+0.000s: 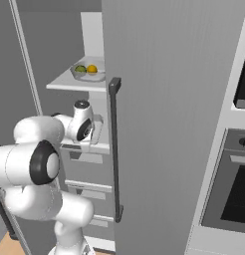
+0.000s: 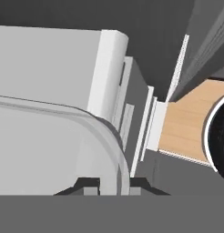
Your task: Take the meat container that has the shrimp and place it on the second highest rack of the freezer. Then take the vegetable container that has the lemon and lime and place it on the highest rack of the freezer.
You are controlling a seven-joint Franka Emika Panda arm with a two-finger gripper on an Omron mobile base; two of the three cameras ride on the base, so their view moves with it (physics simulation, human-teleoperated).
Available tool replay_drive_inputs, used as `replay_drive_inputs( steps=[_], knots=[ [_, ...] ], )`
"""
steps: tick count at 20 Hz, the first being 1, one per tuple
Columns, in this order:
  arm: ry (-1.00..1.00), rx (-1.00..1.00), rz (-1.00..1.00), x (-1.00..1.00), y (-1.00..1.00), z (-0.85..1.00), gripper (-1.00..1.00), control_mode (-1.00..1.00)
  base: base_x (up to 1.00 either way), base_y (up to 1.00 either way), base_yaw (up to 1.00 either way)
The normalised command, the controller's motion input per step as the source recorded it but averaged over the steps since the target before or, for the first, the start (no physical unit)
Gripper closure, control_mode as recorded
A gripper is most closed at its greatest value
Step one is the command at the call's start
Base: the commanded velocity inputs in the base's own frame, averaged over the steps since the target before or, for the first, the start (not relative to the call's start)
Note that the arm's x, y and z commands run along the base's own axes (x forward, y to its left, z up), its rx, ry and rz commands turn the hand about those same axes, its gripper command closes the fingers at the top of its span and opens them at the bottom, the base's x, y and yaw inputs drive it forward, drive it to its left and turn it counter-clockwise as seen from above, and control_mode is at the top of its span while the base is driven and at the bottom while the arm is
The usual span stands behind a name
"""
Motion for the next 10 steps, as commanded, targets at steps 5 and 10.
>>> replay_drive_inputs(
  steps=[5,10],
  knots=[
    [0.0,0.0,-0.01,0.63,0.02,-0.25,1.0,-1.0,0.0,0.0,0.0],
    [0.0,0.0,-0.01,0.52,0.02,-0.2,1.0,-1.0,0.0,0.0,0.0]
  ],
)
